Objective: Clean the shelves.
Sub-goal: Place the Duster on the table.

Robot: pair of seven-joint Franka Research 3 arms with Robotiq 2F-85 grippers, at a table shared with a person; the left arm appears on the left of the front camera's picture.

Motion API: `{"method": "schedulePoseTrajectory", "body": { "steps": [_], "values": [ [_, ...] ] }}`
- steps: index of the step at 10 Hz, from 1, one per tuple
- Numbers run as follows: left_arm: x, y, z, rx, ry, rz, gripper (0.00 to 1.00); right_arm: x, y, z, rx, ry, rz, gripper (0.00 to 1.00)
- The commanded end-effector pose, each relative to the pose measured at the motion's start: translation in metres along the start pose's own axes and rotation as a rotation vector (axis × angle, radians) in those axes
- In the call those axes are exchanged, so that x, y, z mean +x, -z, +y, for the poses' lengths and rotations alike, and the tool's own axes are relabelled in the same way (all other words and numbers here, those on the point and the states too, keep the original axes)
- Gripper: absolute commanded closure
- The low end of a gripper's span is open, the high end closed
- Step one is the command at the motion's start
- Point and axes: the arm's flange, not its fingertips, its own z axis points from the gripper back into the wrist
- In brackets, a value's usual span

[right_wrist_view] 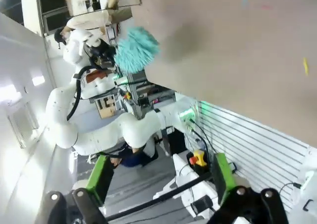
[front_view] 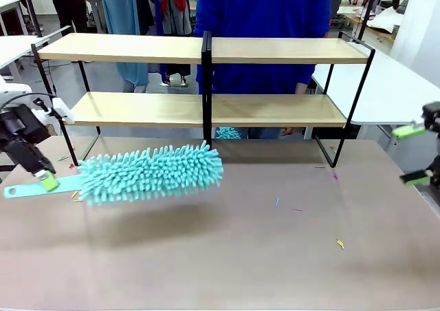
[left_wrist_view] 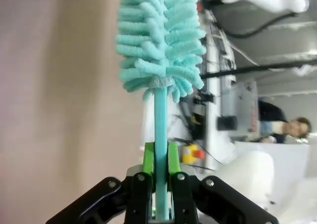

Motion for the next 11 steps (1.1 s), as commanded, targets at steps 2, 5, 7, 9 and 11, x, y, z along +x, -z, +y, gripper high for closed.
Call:
{"method": "schedulePoseTrajectory", "body": {
  "steps": [2,5,7,9,11],
  "values": [
    [0.0,0.014,-0.002,0.273,0.078,0.007,0.88,0.0,0.0,0.0,0.0,0.0,0.0,0.0],
    [0.0,0.018,0.004,0.309,0.053,0.163,0.88,0.0,0.0,0.0,0.0,0.0,0.0,0.0],
    [-0.001,0.018,0.004,0.298,0.053,0.166,0.88,0.0,0.0,0.0,0.0,0.0,0.0,0.0],
    [-0.001,0.017,0.004,0.295,0.064,0.152,0.88,0.0,0.0,0.0,0.0,0.0,0.0,0.0],
    [-0.003,0.011,0.003,0.3,0.039,0.156,0.28,0.0,0.0,0.0,0.0,0.0,0.0,0.0]
  ]
}}
